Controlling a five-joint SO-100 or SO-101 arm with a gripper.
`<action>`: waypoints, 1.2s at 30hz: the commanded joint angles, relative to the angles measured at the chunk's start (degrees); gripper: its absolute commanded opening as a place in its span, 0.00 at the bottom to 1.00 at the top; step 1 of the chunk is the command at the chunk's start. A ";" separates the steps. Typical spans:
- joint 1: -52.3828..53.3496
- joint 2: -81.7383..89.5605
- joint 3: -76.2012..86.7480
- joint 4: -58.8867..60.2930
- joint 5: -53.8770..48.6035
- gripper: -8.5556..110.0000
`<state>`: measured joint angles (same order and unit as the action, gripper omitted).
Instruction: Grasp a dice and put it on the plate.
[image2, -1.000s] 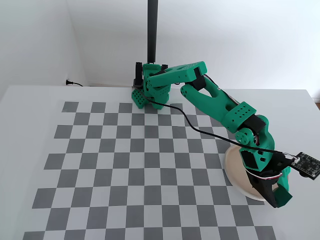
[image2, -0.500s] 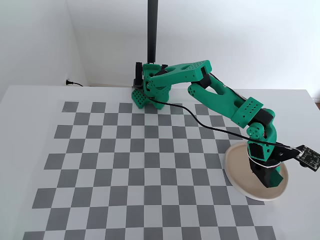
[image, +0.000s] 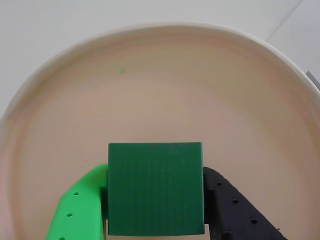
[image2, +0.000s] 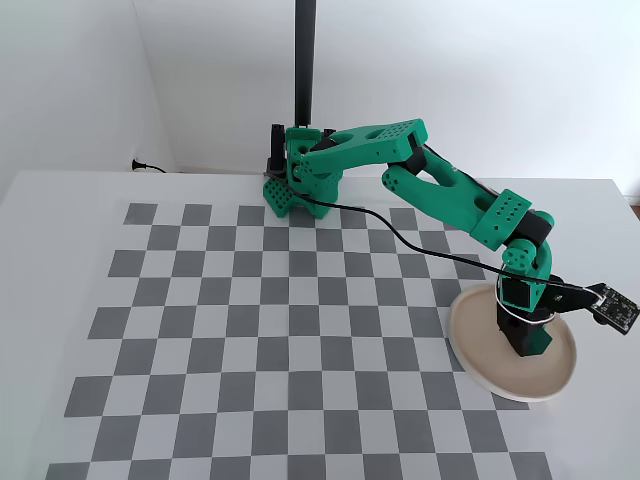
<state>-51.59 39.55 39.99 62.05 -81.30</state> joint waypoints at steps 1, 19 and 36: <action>-0.35 2.90 -4.92 0.18 0.44 0.22; 1.14 13.89 -4.92 0.09 -0.79 0.28; 5.54 33.22 -4.75 12.74 0.88 0.25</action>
<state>-47.46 61.96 39.99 72.95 -81.21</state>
